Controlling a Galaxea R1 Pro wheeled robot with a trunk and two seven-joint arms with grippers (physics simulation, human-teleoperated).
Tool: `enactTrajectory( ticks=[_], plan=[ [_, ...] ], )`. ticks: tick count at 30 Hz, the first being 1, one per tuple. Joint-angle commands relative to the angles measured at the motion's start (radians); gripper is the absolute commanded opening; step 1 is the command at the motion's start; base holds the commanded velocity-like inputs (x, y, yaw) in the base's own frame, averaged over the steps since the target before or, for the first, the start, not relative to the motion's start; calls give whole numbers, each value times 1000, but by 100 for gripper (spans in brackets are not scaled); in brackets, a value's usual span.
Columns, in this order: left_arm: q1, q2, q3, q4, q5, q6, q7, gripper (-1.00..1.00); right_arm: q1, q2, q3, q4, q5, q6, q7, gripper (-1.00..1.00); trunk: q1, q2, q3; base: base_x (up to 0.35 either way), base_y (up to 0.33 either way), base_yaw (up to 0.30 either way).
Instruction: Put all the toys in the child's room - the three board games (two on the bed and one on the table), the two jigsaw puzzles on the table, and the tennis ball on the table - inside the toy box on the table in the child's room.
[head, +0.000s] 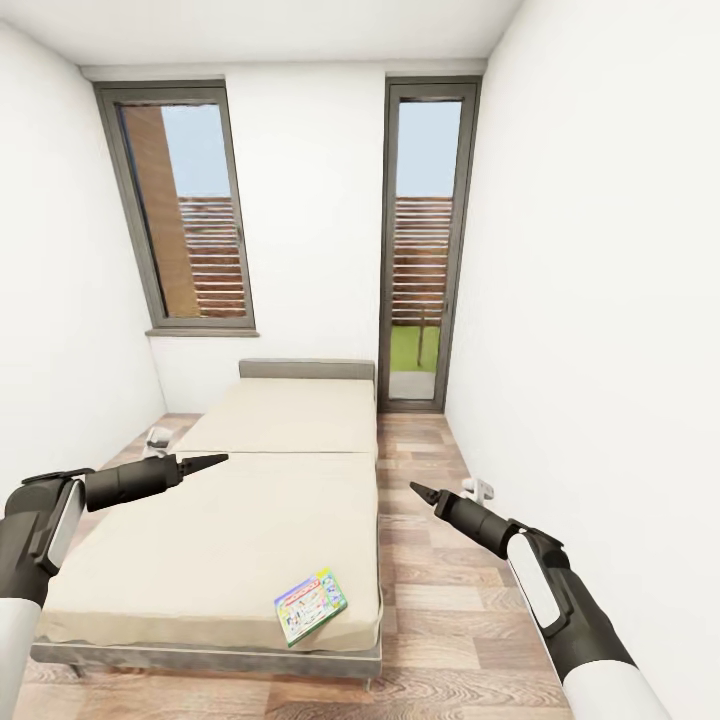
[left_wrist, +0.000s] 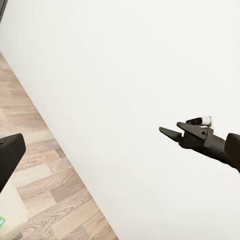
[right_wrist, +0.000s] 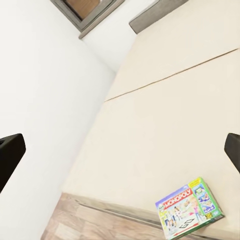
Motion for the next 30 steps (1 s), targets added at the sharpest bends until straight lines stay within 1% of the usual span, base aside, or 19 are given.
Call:
enactTrajectory(
  ticks=[1, 30],
  plan=[
    [0, 0, 0, 0, 3, 9, -1, 100, 0, 1, -2, 0, -6, 8, 0, 100, 0, -1, 0, 2, 0, 0],
    [0, 0, -1, 0, 2, 9, -2, 100, 0, 1, -3, 3, -6, 7, -4, 100, 0, -1, 0, 0, 0, 0]
  ],
)
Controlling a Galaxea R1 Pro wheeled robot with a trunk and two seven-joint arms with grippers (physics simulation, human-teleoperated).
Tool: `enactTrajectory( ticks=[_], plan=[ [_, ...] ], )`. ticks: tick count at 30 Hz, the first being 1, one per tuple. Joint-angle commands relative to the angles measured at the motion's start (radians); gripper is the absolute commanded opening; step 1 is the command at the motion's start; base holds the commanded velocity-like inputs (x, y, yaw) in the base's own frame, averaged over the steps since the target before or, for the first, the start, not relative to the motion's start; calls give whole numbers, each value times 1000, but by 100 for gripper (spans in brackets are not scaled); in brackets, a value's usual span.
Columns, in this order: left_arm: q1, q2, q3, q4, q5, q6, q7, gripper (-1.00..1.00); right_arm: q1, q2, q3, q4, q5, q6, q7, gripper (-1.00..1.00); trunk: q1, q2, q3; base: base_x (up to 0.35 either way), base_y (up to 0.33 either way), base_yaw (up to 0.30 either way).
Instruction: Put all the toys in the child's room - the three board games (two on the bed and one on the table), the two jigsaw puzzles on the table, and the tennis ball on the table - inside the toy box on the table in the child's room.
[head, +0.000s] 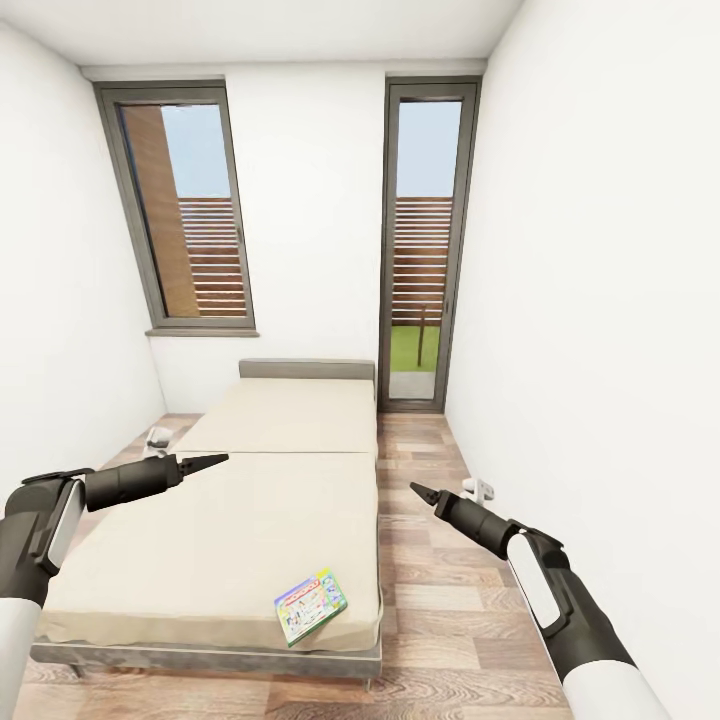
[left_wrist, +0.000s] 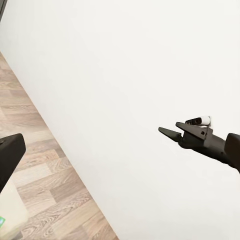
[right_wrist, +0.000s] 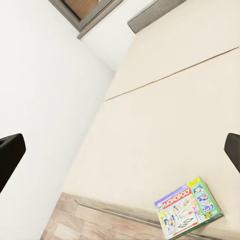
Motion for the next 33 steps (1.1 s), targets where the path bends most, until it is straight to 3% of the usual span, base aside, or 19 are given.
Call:
enactTrajectory(
  ticks=[1, 21, 27, 33],
  plan=[
    [0, 0, 0, 0, 3, 9, -3, 100, 0, 0, -2, 0, -6, 8, 1, 100, 0, -1, 0, 0, 0, 0],
    [0, -2, -3, 4, 1, 40, 6, 100, 0, 4, -2, 0, -5, 6, 0, 100, 0, -1, 0, 0, 0, 0],
    [0, -9, -4, 20, 3, 61, 63, 100, 0, 6, -2, 0, -3, 6, -1, 100, 0, -1, 0, 0, 0, 0],
    [-1, -32, -3, 62, 4, 79, 159, 100, 0, 4, -4, -2, -5, 8, -1, 100, 23, -43, -19, 0, 0, 0]
  ],
)
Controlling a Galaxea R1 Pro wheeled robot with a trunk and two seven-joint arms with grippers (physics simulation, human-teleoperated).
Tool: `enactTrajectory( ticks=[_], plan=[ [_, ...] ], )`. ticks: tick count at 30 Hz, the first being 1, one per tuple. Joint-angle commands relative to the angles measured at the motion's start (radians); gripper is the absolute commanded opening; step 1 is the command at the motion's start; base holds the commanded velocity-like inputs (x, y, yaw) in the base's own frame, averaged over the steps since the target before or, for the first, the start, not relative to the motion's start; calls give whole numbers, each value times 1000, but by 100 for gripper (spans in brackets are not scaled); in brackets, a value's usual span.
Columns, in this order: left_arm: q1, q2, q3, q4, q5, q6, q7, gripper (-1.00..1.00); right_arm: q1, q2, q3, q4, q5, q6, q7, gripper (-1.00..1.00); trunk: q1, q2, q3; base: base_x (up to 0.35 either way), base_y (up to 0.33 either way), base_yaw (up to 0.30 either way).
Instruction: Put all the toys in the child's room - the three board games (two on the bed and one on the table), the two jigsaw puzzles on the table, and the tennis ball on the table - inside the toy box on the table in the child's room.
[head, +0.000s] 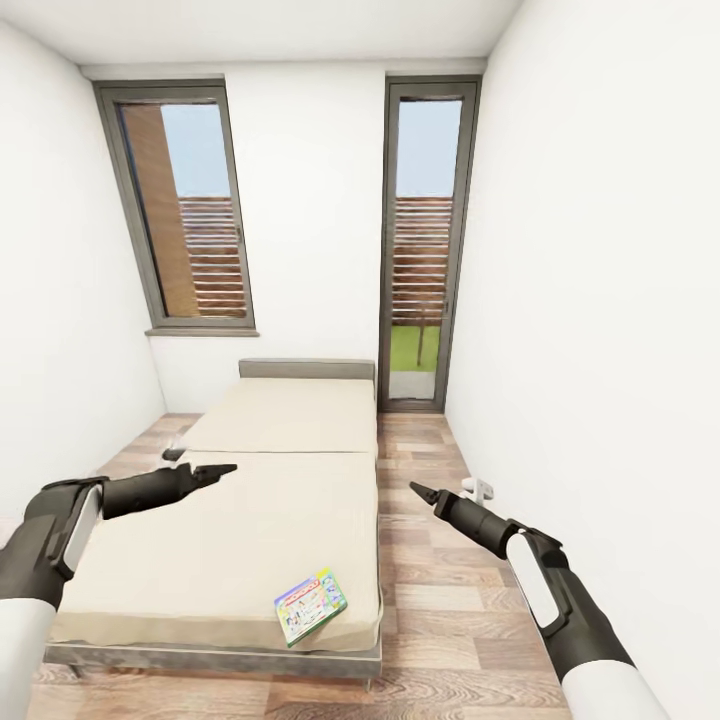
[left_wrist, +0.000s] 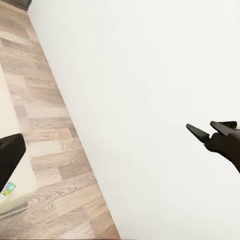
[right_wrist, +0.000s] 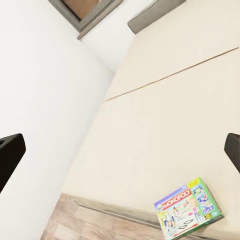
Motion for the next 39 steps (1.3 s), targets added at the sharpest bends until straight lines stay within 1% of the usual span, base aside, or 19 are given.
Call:
enactTrajectory(
  ticks=[1, 8, 11, 17, 27, 32, 39],
  plan=[
    [-1, -4, 1, 11, 3, 8, 12, 100, 0, -1, -2, -1, -6, 8, 1, 100, 4, -8, -4, 0, 0, 0],
    [-4, -13, 6, 104, 5, 16, 85, 100, 0, -1, -3, -2, -6, 11, 0, 100, 31, -57, -26, 0, 0, 0],
    [-4, -15, 5, 138, 4, 13, 102, 100, -1, 1, 0, -3, -5, 12, -1, 100, 43, -78, -35, 0, 0, 0],
    [-4, -14, 7, 201, 4, 11, 104, 100, 0, 3, 6, -4, -5, 13, -2, 100, 66, -120, -54, 0, 0, 0],
    [-4, -15, 8, 225, 7, 24, 102, 100, 0, 4, 7, -7, -1, 17, -3, 100, 104, -190, -85, 0, 0, 0],
    [-4, -15, 7, 226, 7, 44, 101, 100, 0, 5, 7, -6, 3, 18, -4, 100, 123, -225, -101, 0, 0, 0],
    [-5, -14, 6, 227, 8, 80, 97, 100, -1, 5, 3, -2, -6, 19, -27, 100, 150, -274, -123, 0, 0, 0]
  ],
)
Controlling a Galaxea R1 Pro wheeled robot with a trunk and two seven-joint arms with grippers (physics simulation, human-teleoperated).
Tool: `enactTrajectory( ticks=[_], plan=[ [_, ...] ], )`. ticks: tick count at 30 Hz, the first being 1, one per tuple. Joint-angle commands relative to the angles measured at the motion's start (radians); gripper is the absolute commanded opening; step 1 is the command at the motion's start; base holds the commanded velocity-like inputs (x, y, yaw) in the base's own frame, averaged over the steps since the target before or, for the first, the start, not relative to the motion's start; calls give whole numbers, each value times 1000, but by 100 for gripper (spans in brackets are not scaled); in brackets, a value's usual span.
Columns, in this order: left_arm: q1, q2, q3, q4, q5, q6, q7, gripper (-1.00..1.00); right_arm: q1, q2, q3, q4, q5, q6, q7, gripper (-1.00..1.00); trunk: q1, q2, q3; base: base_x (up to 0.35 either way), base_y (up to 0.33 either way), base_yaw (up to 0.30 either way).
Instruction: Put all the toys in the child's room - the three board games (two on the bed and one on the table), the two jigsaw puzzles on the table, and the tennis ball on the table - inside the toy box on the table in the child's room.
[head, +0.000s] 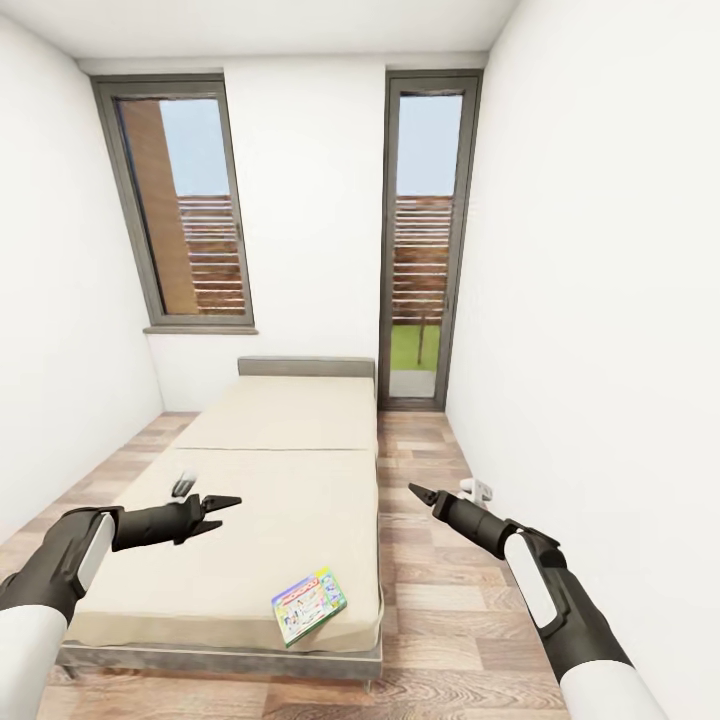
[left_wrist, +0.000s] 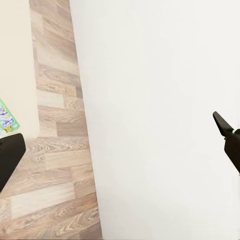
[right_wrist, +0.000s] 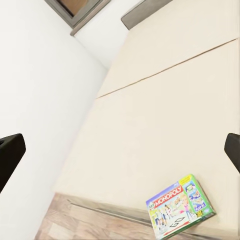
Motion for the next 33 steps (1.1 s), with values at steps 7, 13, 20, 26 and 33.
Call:
enactTrajectory(
  ticks=[7, 13, 20, 26, 33],
  plan=[
    [-2, 2, 1, 0, 2, 24, -4, 100, -1, 0, -3, 0, -9, 8, -9, 100, 27, -51, -24, 0, 0, 0],
    [-3, 4, 3, 0, 4, 47, -5, 100, -1, 0, -3, 3, -9, 8, -12, 100, 50, -93, -43, 0, 0, 0],
    [-4, 5, 3, 0, 4, 51, -5, 100, -1, 1, -4, 4, -9, 6, -13, 100, 77, -142, -65, 0, 0, 0],
    [-5, 5, 3, 0, 4, 52, -5, 100, -1, 2, -5, 4, -9, 3, -27, 100, 100, -184, -83, 0, 0, 0],
    [-5, 4, 3, 2, 5, 53, -6, 100, -1, 2, -3, 3, -10, 0, -52, 100, 127, -233, -105, 0, 0, 0]
  ],
)
